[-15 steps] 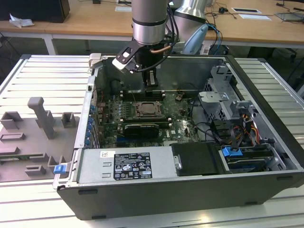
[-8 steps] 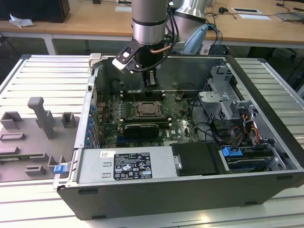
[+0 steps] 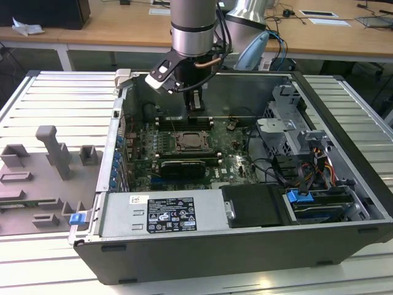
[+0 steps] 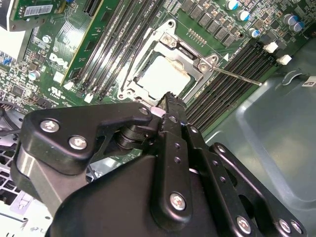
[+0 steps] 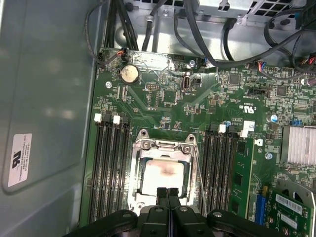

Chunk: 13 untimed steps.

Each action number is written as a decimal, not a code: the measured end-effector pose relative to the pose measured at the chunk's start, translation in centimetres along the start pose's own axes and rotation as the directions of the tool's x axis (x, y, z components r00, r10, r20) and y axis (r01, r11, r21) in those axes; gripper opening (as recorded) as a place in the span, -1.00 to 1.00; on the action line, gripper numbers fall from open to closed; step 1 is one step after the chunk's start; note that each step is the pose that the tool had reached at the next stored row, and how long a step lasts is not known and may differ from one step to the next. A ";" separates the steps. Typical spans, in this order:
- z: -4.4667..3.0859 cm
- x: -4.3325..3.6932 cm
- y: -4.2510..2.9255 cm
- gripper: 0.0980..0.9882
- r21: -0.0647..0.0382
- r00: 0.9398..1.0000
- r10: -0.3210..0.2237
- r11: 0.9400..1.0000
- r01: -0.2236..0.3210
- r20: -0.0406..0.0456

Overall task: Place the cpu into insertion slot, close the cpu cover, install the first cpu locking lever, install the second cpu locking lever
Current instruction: 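Install the first cpu locking lever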

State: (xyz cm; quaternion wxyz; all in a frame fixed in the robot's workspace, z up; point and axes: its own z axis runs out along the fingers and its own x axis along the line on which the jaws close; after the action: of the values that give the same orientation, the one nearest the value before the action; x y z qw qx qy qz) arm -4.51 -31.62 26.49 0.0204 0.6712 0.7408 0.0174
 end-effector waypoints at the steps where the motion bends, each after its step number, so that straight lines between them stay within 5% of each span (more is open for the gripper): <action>1: -0.11 0.00 0.01 -0.98 0.000 1.000 0.000 1.000 0.000 0.000; 13: -1.26 0.00 0.07 -0.98 0.000 1.000 -0.001 1.000 0.001 0.000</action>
State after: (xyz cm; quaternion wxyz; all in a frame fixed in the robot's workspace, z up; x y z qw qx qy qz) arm -4.51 -31.61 27.76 0.0204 0.6709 0.7411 0.0174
